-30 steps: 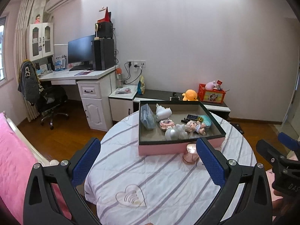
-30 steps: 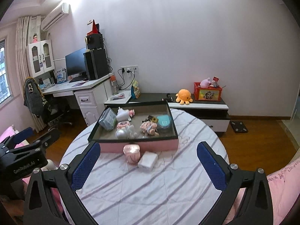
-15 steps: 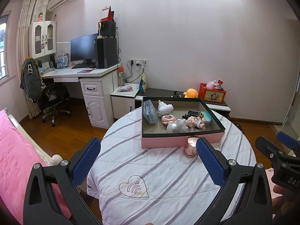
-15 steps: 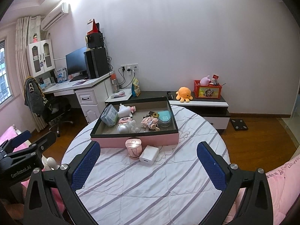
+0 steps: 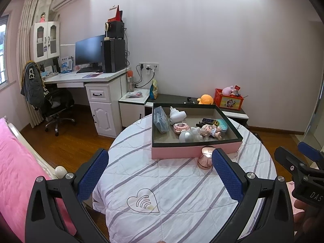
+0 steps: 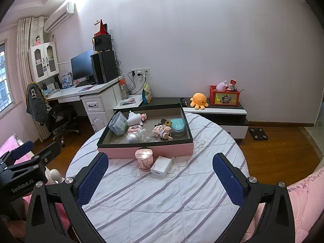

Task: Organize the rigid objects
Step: 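Withdraw both tools from the tray box back over the table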

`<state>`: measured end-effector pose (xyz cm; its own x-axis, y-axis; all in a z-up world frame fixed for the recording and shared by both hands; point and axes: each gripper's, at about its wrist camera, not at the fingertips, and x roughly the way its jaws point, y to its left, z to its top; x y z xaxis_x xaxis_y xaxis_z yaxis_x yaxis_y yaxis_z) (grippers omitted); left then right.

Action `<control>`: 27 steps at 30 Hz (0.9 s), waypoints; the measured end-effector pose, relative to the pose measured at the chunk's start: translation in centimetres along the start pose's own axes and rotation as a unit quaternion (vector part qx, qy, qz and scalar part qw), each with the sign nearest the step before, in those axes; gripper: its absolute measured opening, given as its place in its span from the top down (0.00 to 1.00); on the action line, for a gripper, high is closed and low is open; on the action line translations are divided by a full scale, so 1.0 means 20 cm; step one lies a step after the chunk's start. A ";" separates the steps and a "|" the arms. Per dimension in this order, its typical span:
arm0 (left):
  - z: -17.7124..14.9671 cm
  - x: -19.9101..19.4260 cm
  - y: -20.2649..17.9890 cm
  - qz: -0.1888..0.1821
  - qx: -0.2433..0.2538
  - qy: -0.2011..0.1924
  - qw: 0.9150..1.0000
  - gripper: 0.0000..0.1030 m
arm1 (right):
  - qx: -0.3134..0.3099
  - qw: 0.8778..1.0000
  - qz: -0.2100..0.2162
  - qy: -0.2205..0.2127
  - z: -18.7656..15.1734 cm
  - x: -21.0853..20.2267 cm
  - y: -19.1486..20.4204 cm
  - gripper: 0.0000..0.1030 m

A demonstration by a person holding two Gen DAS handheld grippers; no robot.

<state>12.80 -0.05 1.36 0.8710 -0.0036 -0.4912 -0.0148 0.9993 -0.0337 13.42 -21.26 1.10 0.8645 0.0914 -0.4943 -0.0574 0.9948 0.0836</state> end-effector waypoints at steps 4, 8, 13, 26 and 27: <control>-0.02 0.03 -0.02 -0.002 0.000 0.008 1.000 0.00 | -0.001 1.000 -0.003 0.006 -0.01 0.04 -0.01 0.00; -0.04 0.10 -0.05 -0.006 0.003 0.021 1.000 0.00 | 0.001 1.000 -0.008 0.018 -0.02 0.09 -0.05 0.00; -0.08 0.21 -0.11 -0.018 0.008 0.043 0.999 0.00 | 0.005 0.999 -0.019 0.036 -0.04 0.17 -0.10 0.00; -0.19 0.59 -0.30 -0.040 0.036 0.112 0.992 0.00 | 0.013 0.994 -0.036 0.107 -0.19 0.46 -0.27 0.00; -0.20 0.62 -0.32 -0.043 0.039 0.116 0.992 0.00 | 0.017 0.993 -0.038 0.111 -0.19 0.48 -0.30 0.00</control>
<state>21.77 -6.66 -7.98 0.7305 -0.0876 -0.6772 0.0996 0.9948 -0.0213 20.15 -26.13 -7.52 0.7335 0.0270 -0.6791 0.0236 0.9976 0.0651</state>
